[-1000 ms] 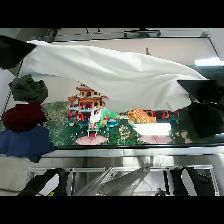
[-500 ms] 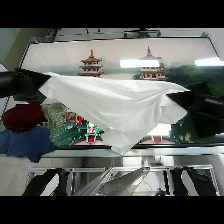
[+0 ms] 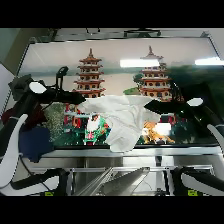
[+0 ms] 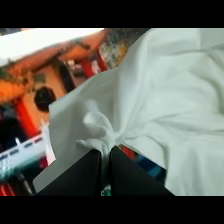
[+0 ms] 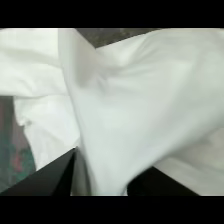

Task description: Fold the shirts.

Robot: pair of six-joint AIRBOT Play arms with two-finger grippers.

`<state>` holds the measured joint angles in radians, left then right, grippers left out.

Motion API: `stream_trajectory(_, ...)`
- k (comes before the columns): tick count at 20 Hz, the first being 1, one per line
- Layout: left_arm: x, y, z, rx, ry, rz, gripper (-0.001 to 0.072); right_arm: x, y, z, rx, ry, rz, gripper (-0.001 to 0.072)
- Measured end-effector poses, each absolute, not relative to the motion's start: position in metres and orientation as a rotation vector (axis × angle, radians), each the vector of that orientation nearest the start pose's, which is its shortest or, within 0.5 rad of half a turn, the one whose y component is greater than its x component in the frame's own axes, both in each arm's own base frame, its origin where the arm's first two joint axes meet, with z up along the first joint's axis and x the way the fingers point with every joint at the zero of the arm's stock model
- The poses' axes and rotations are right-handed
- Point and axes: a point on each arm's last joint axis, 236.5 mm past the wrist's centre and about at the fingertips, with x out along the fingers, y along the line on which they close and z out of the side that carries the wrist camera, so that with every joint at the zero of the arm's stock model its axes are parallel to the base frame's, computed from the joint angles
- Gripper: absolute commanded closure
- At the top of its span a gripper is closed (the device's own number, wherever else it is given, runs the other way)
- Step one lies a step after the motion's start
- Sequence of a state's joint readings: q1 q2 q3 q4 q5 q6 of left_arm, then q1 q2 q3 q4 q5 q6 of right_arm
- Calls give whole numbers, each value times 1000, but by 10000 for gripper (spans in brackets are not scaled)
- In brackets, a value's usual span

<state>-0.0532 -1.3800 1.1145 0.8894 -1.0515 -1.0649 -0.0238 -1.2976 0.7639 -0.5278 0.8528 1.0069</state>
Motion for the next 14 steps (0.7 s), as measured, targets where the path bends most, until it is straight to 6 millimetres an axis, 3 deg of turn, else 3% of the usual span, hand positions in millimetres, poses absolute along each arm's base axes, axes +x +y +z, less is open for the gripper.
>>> stream_trajectory(3,418,-146,-34,-214,1183,-607,677,402,128,-31,594,1061,462,319)
stream_trajectory(5,430,-143,-46,-219,1208,-612,678,413,108,-9,578,1035,458,322)
stream_trajectory(7,436,-142,-54,-221,1241,-637,678,409,85,14,569,1033,434,322)
stream_trajectory(9,438,-143,-59,-226,1275,-664,678,389,68,28,547,1066,400,322)
stream_trajectory(11,439,-146,-64,-225,1300,-687,678,358,67,29,544,1117,379,322)
stream_trajectory(14,437,-149,-73,-230,1335,-705,677,305,89,-1,571,1232,358,322)
